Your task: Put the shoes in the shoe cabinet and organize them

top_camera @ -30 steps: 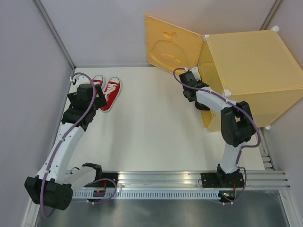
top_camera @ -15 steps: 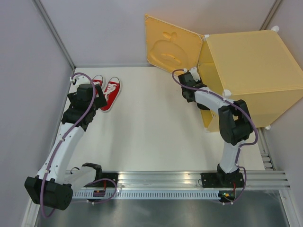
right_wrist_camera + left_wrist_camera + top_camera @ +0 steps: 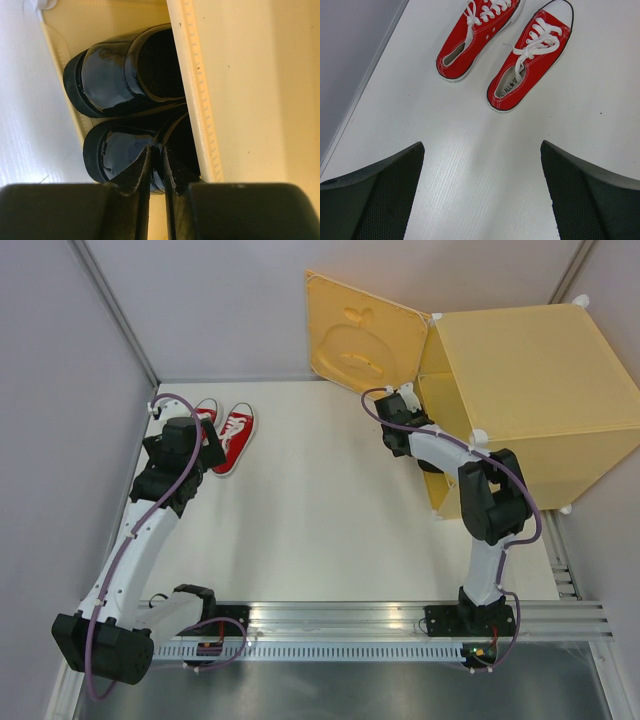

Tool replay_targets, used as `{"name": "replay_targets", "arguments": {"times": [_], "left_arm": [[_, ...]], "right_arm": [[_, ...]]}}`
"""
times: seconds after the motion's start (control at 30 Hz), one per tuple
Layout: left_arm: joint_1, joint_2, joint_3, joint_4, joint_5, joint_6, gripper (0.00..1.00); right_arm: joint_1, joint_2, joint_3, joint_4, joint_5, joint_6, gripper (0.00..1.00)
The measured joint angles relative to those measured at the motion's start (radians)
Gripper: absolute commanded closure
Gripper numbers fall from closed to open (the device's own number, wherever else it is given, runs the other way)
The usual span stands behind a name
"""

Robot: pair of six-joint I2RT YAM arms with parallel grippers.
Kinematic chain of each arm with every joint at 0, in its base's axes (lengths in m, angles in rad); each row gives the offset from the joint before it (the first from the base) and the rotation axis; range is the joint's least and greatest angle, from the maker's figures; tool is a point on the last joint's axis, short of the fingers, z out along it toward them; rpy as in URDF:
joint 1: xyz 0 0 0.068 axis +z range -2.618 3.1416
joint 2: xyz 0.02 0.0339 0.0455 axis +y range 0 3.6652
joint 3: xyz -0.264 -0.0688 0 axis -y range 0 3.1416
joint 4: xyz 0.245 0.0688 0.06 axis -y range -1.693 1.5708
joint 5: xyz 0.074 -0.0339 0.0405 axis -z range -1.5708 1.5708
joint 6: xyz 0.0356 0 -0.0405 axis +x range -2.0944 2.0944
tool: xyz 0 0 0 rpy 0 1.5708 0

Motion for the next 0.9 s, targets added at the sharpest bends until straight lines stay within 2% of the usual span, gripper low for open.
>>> {"name": "replay_targets", "arguments": {"times": [0.13,0.33,0.53,0.7,0.9], "left_arm": [[0.0,0.0,0.0,0.0,0.0,0.0,0.0],[0.0,0.0,0.0,0.0,0.0,0.0,0.0],[0.0,0.0,0.0,0.0,0.0,0.0,0.0],[0.0,0.0,0.0,0.0,0.0,0.0,0.0],[0.0,0.0,0.0,0.0,0.0,0.0,0.0]], "right_arm": [[0.001,0.0,0.0,0.001,0.003,-0.005,0.83],[0.001,0.001,0.0,0.003,0.007,-0.007,0.91],[0.002,0.006,0.0,0.014,0.03,-0.007,0.91],[0.002,0.012,0.0,0.014,0.035,-0.006,0.84],[0.003,0.011,0.002,0.0,0.011,0.002,0.62]]}}
